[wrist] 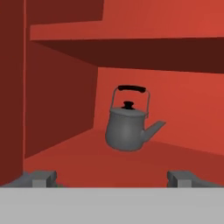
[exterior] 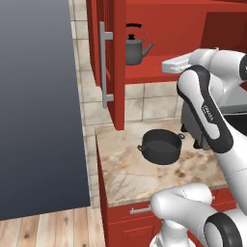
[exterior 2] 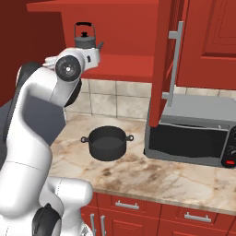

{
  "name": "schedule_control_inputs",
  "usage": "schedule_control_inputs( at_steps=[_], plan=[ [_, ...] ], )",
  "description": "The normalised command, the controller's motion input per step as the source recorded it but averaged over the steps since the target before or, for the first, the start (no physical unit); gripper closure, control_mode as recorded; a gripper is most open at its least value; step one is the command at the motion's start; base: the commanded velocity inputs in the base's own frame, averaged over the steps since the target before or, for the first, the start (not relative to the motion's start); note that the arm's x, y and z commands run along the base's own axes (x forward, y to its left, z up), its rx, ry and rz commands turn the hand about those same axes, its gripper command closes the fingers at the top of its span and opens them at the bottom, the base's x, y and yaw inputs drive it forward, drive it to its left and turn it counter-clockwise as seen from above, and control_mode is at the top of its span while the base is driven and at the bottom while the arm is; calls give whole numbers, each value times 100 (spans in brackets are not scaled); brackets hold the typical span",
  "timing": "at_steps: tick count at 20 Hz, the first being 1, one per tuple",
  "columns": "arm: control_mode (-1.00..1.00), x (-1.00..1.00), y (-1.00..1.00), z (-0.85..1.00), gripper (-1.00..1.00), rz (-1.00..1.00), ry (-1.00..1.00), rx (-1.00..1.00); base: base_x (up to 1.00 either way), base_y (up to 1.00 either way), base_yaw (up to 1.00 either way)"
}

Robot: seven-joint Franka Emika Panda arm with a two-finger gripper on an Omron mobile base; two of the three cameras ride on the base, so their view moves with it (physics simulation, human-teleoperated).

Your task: Pick the kettle from the cabinet and place it on a stove burner. Then pick the pot from the counter and place it on another stove burner. Finally, turn both burners on.

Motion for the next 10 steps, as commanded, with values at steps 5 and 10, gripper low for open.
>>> schedule_control_inputs(
  at_steps=[5, 10],
  plan=[
    [-100, 20, 10, 10, -100, 0, 0, 0, 0, 0, 0],
    [-100, 19, 0, 9, -100, 2, 0, 0, 0, 0, 0]
  ],
)
